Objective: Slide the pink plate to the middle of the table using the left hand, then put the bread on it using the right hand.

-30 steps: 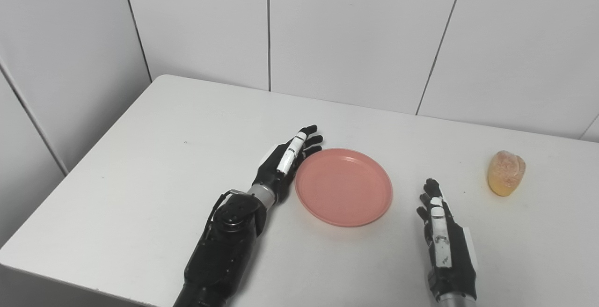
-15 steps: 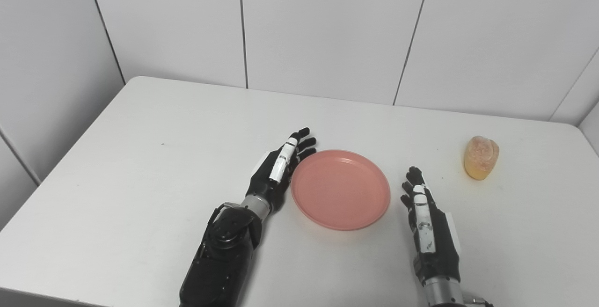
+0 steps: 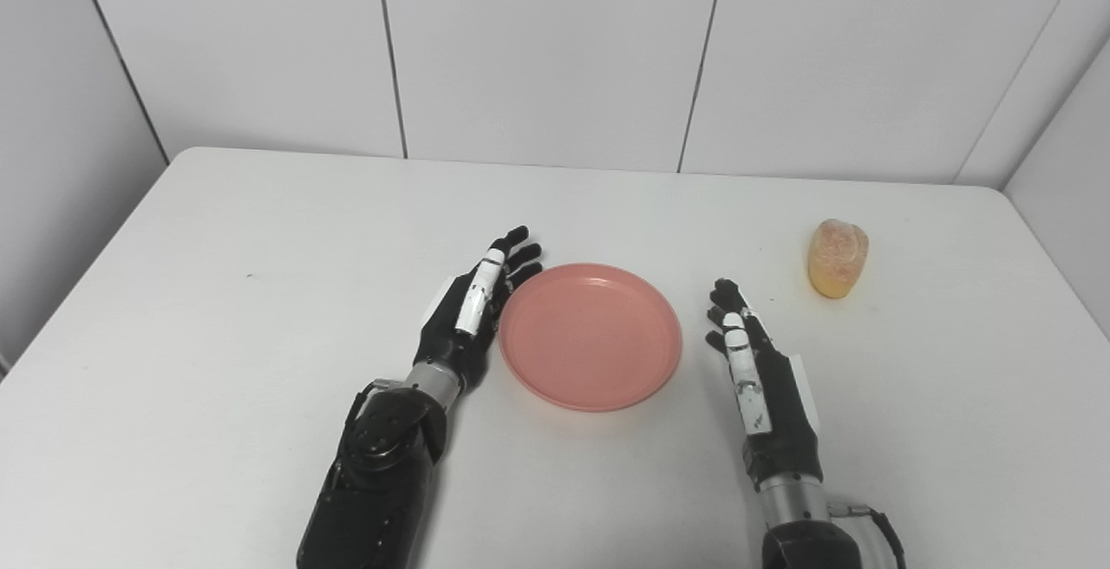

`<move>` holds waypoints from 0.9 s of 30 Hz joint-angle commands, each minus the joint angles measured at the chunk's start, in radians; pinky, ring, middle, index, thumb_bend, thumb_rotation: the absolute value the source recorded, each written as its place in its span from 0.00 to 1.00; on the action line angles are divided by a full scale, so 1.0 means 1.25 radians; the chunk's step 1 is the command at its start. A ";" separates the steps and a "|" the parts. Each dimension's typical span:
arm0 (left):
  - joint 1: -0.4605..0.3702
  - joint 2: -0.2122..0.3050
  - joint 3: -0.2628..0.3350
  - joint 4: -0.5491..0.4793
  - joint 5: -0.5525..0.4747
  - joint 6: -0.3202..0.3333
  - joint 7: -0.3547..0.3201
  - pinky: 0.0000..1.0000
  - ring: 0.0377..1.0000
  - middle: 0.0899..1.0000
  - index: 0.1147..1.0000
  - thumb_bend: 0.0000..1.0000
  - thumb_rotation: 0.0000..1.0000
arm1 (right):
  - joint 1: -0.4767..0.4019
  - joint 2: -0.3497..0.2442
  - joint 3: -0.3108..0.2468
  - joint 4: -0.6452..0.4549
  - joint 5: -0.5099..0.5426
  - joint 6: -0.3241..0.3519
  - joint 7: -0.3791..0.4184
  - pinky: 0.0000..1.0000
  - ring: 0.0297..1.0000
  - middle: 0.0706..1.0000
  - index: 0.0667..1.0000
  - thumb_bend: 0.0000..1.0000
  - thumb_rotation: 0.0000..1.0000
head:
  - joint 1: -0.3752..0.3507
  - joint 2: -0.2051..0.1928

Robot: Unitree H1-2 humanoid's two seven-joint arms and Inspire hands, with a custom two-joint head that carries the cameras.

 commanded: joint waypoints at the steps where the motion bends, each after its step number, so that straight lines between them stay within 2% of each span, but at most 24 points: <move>1: 0.019 0.002 -0.008 0.003 0.011 0.028 -0.010 0.90 0.89 0.89 0.88 0.35 1.00 | -0.045 -0.005 0.000 -0.026 -0.029 -0.065 -0.018 0.86 0.89 0.89 0.88 0.21 1.00 | -0.018 -0.002; 5: 0.022 0.007 -0.007 -0.003 0.006 0.031 -0.016 0.90 0.89 0.89 0.88 0.35 1.00 | -0.067 -0.015 -0.002 -0.047 -0.066 -0.052 -0.028 0.84 0.88 0.88 0.87 0.26 1.00 | -0.058 -0.008; 8: 0.022 0.010 -0.006 -0.006 0.005 0.036 -0.019 0.90 0.89 0.89 0.88 0.35 1.00 | -0.087 -0.027 -0.007 -0.045 -0.081 -0.070 -0.035 0.82 0.88 0.89 0.88 0.29 0.97 | -0.069 -0.010; 14: 0.023 0.016 -0.009 -0.010 0.003 0.039 -0.029 0.90 0.89 0.89 0.89 0.35 1.00 | -0.145 -0.057 -0.036 -0.036 -0.111 -0.065 -0.053 0.83 0.87 0.88 0.89 0.41 0.99 | -0.096 -0.021; 17: 0.026 0.019 -0.009 -0.009 0.003 0.031 -0.034 0.89 0.89 0.89 0.88 0.36 1.00 | -0.177 -0.073 -0.043 -0.045 -0.157 -0.031 -0.060 0.80 0.87 0.87 0.88 0.46 1.00 | -0.109 -0.032; 20: 0.026 0.021 -0.008 -0.001 0.003 0.022 -0.038 0.89 0.89 0.89 0.88 0.35 1.00 | -0.212 -0.089 -0.050 -0.042 -0.211 -0.024 -0.080 0.76 0.83 0.85 0.87 0.46 0.97 | -0.117 -0.037; 23: 0.025 0.024 -0.009 0.007 0.005 0.016 -0.042 0.89 0.89 0.89 0.89 0.35 1.00 | -0.252 -0.115 -0.058 -0.039 -0.265 -0.019 -0.092 0.78 0.85 0.85 0.86 0.48 0.98 | -0.124 -0.039; 27: 0.024 0.023 -0.005 0.012 0.003 0.013 -0.043 0.88 0.87 0.88 0.88 0.34 1.00 | -0.298 -0.141 -0.071 -0.036 -0.313 0.018 -0.087 0.80 0.85 0.85 0.86 0.56 0.97 | -0.137 -0.042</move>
